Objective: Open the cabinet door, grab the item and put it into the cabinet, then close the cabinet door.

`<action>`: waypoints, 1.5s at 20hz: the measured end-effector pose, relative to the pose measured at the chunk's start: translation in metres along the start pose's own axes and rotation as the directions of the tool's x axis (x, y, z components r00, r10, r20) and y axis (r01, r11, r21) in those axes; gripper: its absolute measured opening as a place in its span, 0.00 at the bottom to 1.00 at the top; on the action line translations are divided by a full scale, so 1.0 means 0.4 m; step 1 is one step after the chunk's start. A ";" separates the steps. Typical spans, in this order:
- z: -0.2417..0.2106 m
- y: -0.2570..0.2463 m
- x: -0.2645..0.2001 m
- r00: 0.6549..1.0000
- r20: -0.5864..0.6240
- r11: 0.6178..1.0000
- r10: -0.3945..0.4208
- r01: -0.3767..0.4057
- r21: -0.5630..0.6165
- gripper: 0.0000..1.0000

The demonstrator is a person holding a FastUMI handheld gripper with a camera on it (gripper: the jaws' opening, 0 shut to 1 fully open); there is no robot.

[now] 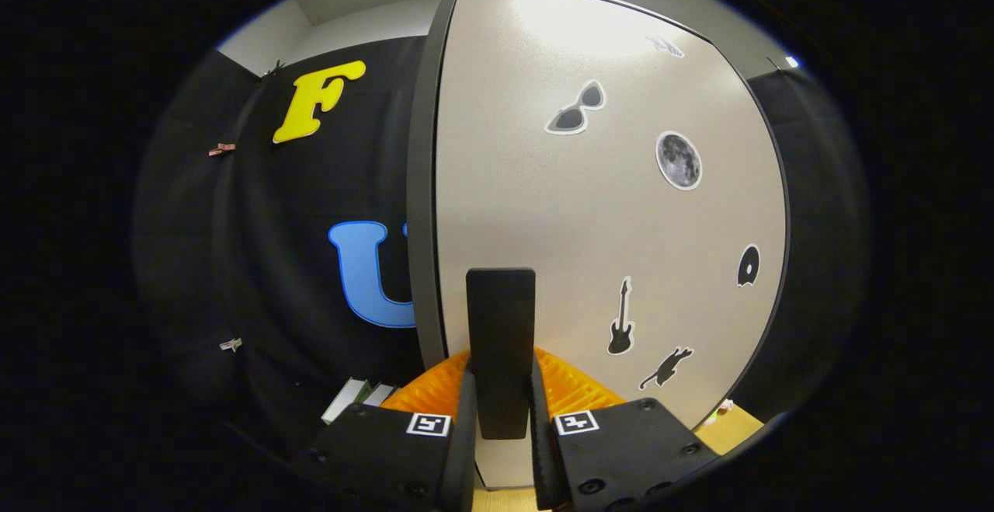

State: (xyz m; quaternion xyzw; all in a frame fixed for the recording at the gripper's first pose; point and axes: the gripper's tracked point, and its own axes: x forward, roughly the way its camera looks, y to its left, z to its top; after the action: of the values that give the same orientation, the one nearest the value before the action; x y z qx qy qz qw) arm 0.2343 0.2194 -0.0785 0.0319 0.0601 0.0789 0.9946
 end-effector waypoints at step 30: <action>0.029 -0.183 -0.398 0.990 -0.049 0.990 0.129 -0.126 0.058 0.14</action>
State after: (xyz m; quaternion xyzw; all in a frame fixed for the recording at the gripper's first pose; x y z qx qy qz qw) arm 0.0911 0.1209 -0.0543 0.0608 0.0861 0.1414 0.9843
